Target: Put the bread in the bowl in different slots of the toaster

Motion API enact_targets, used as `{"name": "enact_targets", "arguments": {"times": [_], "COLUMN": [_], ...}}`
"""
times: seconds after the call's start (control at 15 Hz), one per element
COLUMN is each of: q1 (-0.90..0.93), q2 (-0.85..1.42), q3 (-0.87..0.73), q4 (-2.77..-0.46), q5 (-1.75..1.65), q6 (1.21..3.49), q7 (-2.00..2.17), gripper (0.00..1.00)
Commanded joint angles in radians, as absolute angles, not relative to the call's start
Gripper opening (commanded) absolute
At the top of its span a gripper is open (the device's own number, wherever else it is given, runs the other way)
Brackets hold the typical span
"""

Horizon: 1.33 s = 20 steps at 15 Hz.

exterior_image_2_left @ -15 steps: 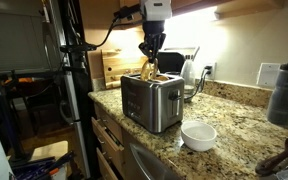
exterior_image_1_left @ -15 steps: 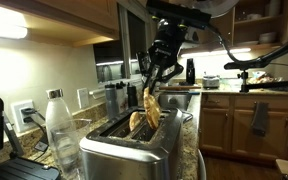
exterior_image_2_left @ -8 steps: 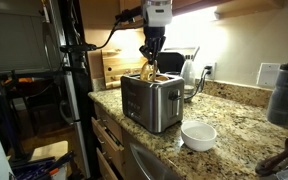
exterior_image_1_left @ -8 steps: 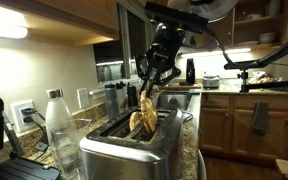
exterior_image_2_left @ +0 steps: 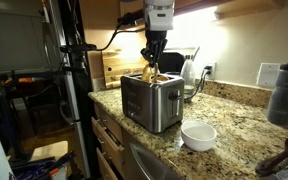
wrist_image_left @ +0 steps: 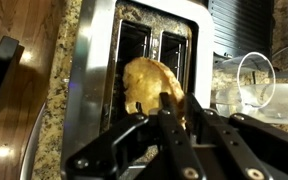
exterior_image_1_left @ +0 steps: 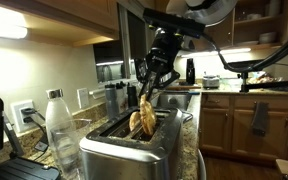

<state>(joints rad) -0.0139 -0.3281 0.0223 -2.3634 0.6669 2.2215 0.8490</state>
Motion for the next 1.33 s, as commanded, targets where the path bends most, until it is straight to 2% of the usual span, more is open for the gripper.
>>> {"name": "enact_targets", "arguments": {"times": [0.0, 0.47, 0.6, 1.27], "q1": [-0.026, -0.040, -0.046, -0.040], "q2": [-0.331, -0.335, -0.337, -0.328], "q3": [0.030, 0.030, 0.033, 0.022], "q4": [-2.362, -2.360, -2.359, -2.354], "q5": [0.678, 0.661, 0.652, 0.653], "q6": [2.250, 2.276, 2.287, 2.295], "q7": [0.886, 0.935, 0.957, 0.970], "gripper": [0.51, 0.96, 1.00, 1.00]}}
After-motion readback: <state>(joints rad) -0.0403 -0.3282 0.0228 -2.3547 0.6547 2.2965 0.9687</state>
